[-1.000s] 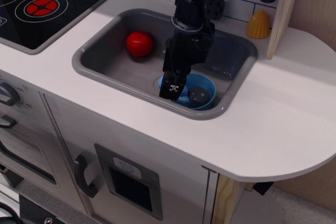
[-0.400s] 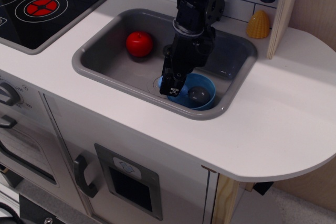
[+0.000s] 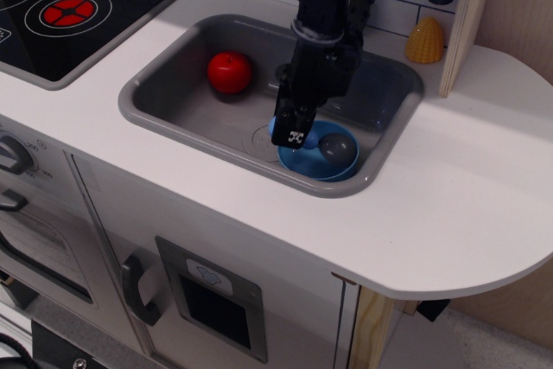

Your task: Take spoon out of bowl sink

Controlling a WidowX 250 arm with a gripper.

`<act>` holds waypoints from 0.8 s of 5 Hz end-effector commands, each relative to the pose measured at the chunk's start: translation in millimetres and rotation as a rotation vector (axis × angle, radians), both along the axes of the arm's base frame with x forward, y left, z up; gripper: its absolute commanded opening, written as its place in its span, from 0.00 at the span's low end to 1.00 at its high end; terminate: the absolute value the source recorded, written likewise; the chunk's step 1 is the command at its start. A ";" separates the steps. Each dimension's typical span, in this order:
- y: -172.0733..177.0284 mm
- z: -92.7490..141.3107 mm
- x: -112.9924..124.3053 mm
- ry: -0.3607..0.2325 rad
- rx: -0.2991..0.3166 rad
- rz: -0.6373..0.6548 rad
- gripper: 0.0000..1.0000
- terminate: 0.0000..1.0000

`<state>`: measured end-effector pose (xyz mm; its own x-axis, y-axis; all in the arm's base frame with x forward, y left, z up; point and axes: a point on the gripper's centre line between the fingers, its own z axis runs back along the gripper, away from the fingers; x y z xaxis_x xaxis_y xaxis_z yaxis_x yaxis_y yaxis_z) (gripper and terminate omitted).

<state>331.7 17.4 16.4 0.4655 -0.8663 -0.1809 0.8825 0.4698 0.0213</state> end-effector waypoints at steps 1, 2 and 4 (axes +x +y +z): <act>13.0 57.2 23.5 -0.068 -0.080 0.022 0.00 0.00; 30.0 69.4 23.1 -0.072 -0.114 0.051 0.00 0.00; 61.9 53.0 32.0 -0.102 -0.126 0.154 0.00 0.00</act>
